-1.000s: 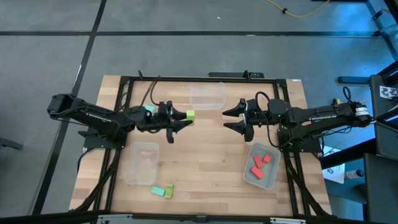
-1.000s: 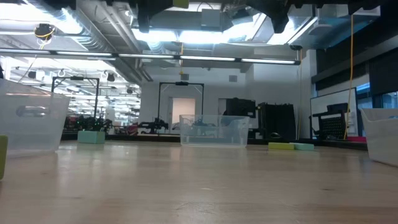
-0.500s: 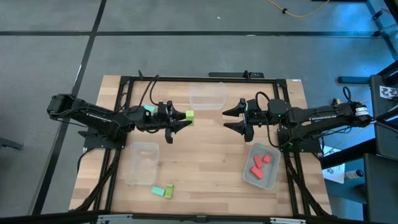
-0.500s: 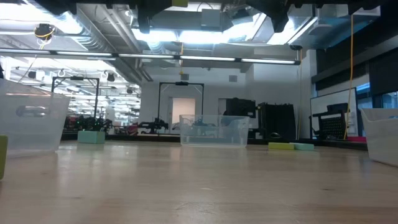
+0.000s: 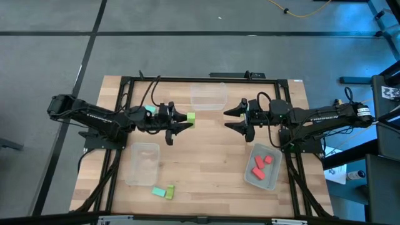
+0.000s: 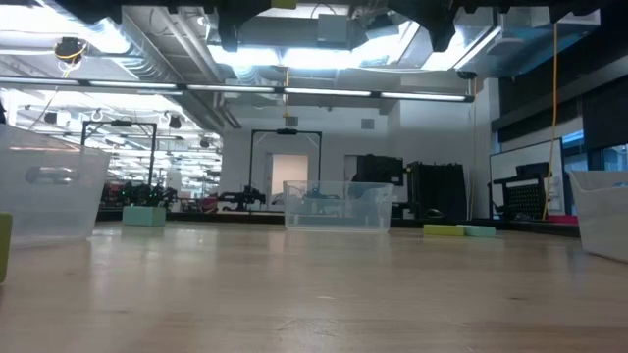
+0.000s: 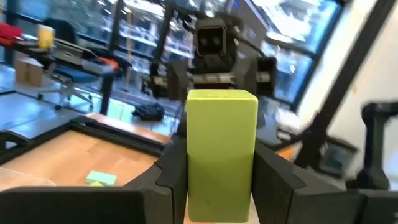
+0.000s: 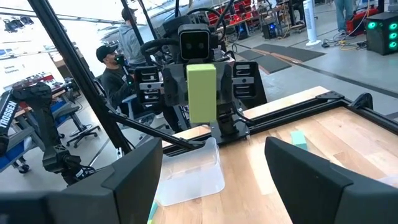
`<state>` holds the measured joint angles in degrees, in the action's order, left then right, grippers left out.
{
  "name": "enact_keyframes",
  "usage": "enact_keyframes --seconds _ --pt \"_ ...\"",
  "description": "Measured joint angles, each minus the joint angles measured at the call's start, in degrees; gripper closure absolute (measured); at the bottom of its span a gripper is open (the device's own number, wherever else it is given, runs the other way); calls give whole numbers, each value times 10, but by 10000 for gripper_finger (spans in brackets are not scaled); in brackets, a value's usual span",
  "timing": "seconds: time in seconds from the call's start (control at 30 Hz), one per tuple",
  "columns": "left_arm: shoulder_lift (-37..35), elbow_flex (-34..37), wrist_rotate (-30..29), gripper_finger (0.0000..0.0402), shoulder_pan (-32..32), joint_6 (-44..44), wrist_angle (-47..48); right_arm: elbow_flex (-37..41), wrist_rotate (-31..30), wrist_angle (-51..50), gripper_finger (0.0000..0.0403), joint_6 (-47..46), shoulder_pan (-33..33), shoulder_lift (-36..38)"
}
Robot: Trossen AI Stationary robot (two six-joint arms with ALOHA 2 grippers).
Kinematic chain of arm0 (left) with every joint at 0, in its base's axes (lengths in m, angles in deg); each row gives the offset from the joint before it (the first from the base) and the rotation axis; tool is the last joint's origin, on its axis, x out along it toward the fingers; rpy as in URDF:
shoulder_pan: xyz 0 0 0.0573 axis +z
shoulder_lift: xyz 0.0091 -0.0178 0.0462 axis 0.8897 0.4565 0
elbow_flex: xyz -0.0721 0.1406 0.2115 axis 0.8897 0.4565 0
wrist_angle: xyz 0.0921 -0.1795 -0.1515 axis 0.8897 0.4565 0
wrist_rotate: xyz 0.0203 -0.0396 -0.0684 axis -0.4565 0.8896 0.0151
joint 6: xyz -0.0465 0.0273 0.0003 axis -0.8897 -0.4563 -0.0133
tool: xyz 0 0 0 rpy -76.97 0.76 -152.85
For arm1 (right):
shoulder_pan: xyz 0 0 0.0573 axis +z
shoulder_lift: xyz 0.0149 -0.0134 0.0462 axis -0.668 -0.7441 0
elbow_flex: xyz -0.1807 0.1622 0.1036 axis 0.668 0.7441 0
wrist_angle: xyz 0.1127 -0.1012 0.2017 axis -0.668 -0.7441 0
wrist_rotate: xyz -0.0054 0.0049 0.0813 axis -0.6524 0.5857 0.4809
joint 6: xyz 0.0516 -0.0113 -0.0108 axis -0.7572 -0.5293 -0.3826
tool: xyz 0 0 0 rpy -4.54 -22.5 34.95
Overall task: Sort & place blocks by color
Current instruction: Put the top left green block into the bottom transparent bin
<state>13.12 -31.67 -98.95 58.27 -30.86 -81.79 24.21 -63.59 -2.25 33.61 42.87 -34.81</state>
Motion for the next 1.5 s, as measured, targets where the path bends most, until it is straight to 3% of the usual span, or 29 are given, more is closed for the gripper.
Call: enact_keyframes --seconds 0.17,0.33,0.5,0.7,0.87,1.0,1.3,1.5 --pt "-44 -6 58 280 15 -5 133 0 0 0 116 -1 0 0" --pt "-97 -93 93 280 3 -8 467 0 -9 0 116 -15 0 0" --pt "-84 -212 83 280 -57 -24 815 0 -9 -2 116 -15 0 0" --pt "-57 -241 81 280 -177 -105 1011 0 -9 -4 116 -15 0 0" --pt "-37 -200 113 280 -274 -148 1023 0 -10 -6 116 -14 0 0" --pt "-2 -171 116 280 -323 -119 1022 0 -11 -10 116 -13 0 0" --pt "97 -152 109 280 -335 43 949 0 -10 -15 116 -13 0 0" --pt "140 -131 130 280 -333 88 916 0 -12 -15 116 -13 0 0"
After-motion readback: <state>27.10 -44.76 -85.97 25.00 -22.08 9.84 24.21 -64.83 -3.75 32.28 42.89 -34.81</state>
